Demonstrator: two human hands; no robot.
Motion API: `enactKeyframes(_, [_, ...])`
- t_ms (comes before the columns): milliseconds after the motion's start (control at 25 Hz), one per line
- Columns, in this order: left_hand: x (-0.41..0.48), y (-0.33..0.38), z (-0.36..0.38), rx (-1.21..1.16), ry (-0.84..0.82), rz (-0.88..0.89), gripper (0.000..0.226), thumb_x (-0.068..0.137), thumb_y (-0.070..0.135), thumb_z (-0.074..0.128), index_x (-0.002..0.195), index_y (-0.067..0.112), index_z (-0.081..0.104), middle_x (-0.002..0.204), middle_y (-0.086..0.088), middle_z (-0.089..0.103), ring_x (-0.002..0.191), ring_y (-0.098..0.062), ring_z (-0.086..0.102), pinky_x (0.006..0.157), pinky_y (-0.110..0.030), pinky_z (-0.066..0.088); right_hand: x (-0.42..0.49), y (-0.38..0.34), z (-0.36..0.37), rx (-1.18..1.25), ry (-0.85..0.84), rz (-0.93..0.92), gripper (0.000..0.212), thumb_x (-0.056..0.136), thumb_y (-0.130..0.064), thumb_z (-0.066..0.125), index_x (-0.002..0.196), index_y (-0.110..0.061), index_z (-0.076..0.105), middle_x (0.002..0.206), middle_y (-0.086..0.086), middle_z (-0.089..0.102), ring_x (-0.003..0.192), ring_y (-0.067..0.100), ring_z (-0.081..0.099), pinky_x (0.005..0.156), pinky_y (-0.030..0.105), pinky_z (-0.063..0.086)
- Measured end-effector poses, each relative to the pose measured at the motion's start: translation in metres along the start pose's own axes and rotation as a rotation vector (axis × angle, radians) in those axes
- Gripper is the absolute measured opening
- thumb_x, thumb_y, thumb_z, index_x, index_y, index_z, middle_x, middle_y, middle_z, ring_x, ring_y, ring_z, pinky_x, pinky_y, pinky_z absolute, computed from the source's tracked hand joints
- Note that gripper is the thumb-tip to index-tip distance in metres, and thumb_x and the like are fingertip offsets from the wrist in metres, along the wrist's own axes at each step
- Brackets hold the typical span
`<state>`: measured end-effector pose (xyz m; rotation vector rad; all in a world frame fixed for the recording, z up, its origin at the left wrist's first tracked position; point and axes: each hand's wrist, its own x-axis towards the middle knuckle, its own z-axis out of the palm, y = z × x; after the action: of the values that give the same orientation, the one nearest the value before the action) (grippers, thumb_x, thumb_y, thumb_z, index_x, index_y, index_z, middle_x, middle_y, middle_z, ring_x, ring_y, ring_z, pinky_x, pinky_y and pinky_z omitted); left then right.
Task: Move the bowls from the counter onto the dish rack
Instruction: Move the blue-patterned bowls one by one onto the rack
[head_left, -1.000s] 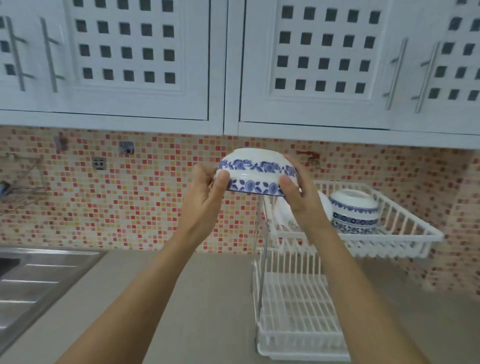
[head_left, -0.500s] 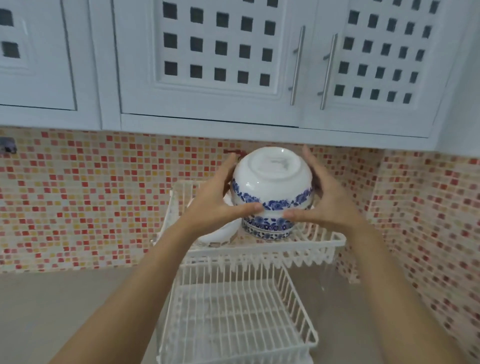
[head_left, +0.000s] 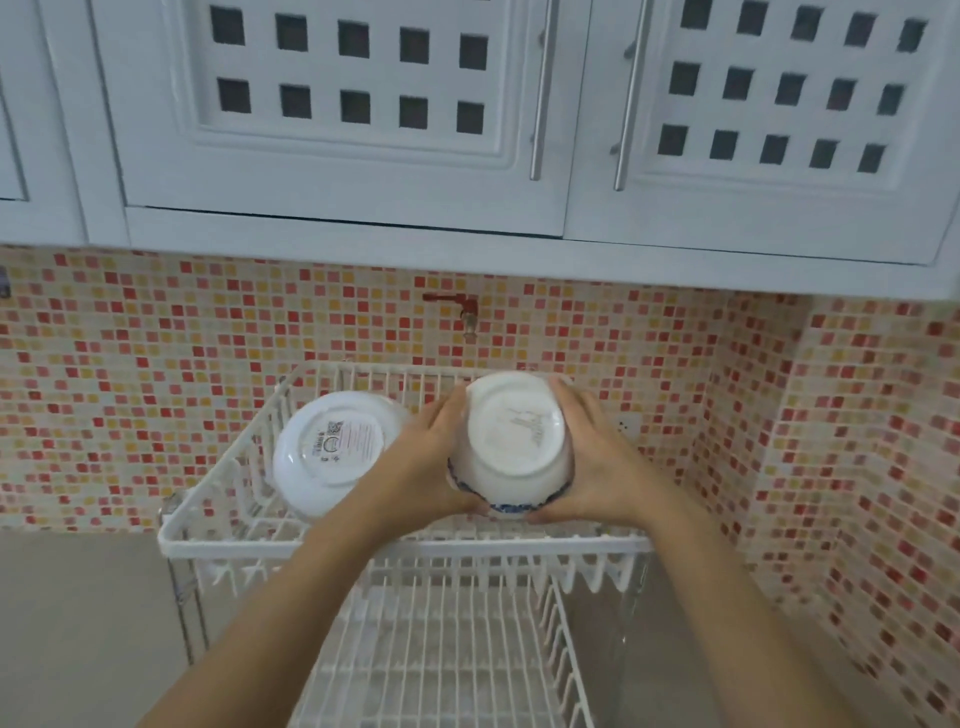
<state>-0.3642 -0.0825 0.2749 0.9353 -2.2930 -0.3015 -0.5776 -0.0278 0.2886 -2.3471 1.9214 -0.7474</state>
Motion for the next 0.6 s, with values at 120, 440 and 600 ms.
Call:
enactKeyframes(120, [-0.006,0.003,0.001,0.027,-0.002,-0.011,0.118,0.06,0.036,0.086,0.151,0.024,0.012,0.147,-0.003,0.035,0.136,-0.02,0.036,0.107,-0.031,0.035,0.003,0.005,0.008,0.018,-0.043,-0.03,0.138,0.049,-0.049,0.088,0.149,-0.034,-0.006,0.152,-0.014,0.005,0.143,0.015,0.014,0.113,0.043,0.032])
enactKeyframes(440, [-0.002,0.005,0.007,0.174,-0.073,-0.042,0.117,0.066,0.034,0.083,0.152,0.012,0.008,0.155,-0.006,0.022,0.142,-0.023,0.027,0.113,-0.032,0.029,0.006,0.006,0.013,-0.101,-0.041,-0.03,0.144,0.048,-0.051,0.089,0.15,-0.022,-0.009,0.154,-0.002,0.008,0.141,0.022,0.023,0.11,0.042,0.037])
enactKeyframes(600, [-0.005,0.009,0.0,0.19,-0.162,-0.073,0.118,0.073,0.036,0.077,0.153,0.013,-0.006,0.162,-0.005,0.001,0.149,-0.021,0.012,0.117,-0.034,0.023,0.0,-0.002,0.007,-0.121,-0.102,0.049,0.146,0.053,-0.059,0.083,0.148,-0.025,-0.022,0.16,-0.004,-0.019,0.15,0.019,-0.005,0.119,0.046,0.023])
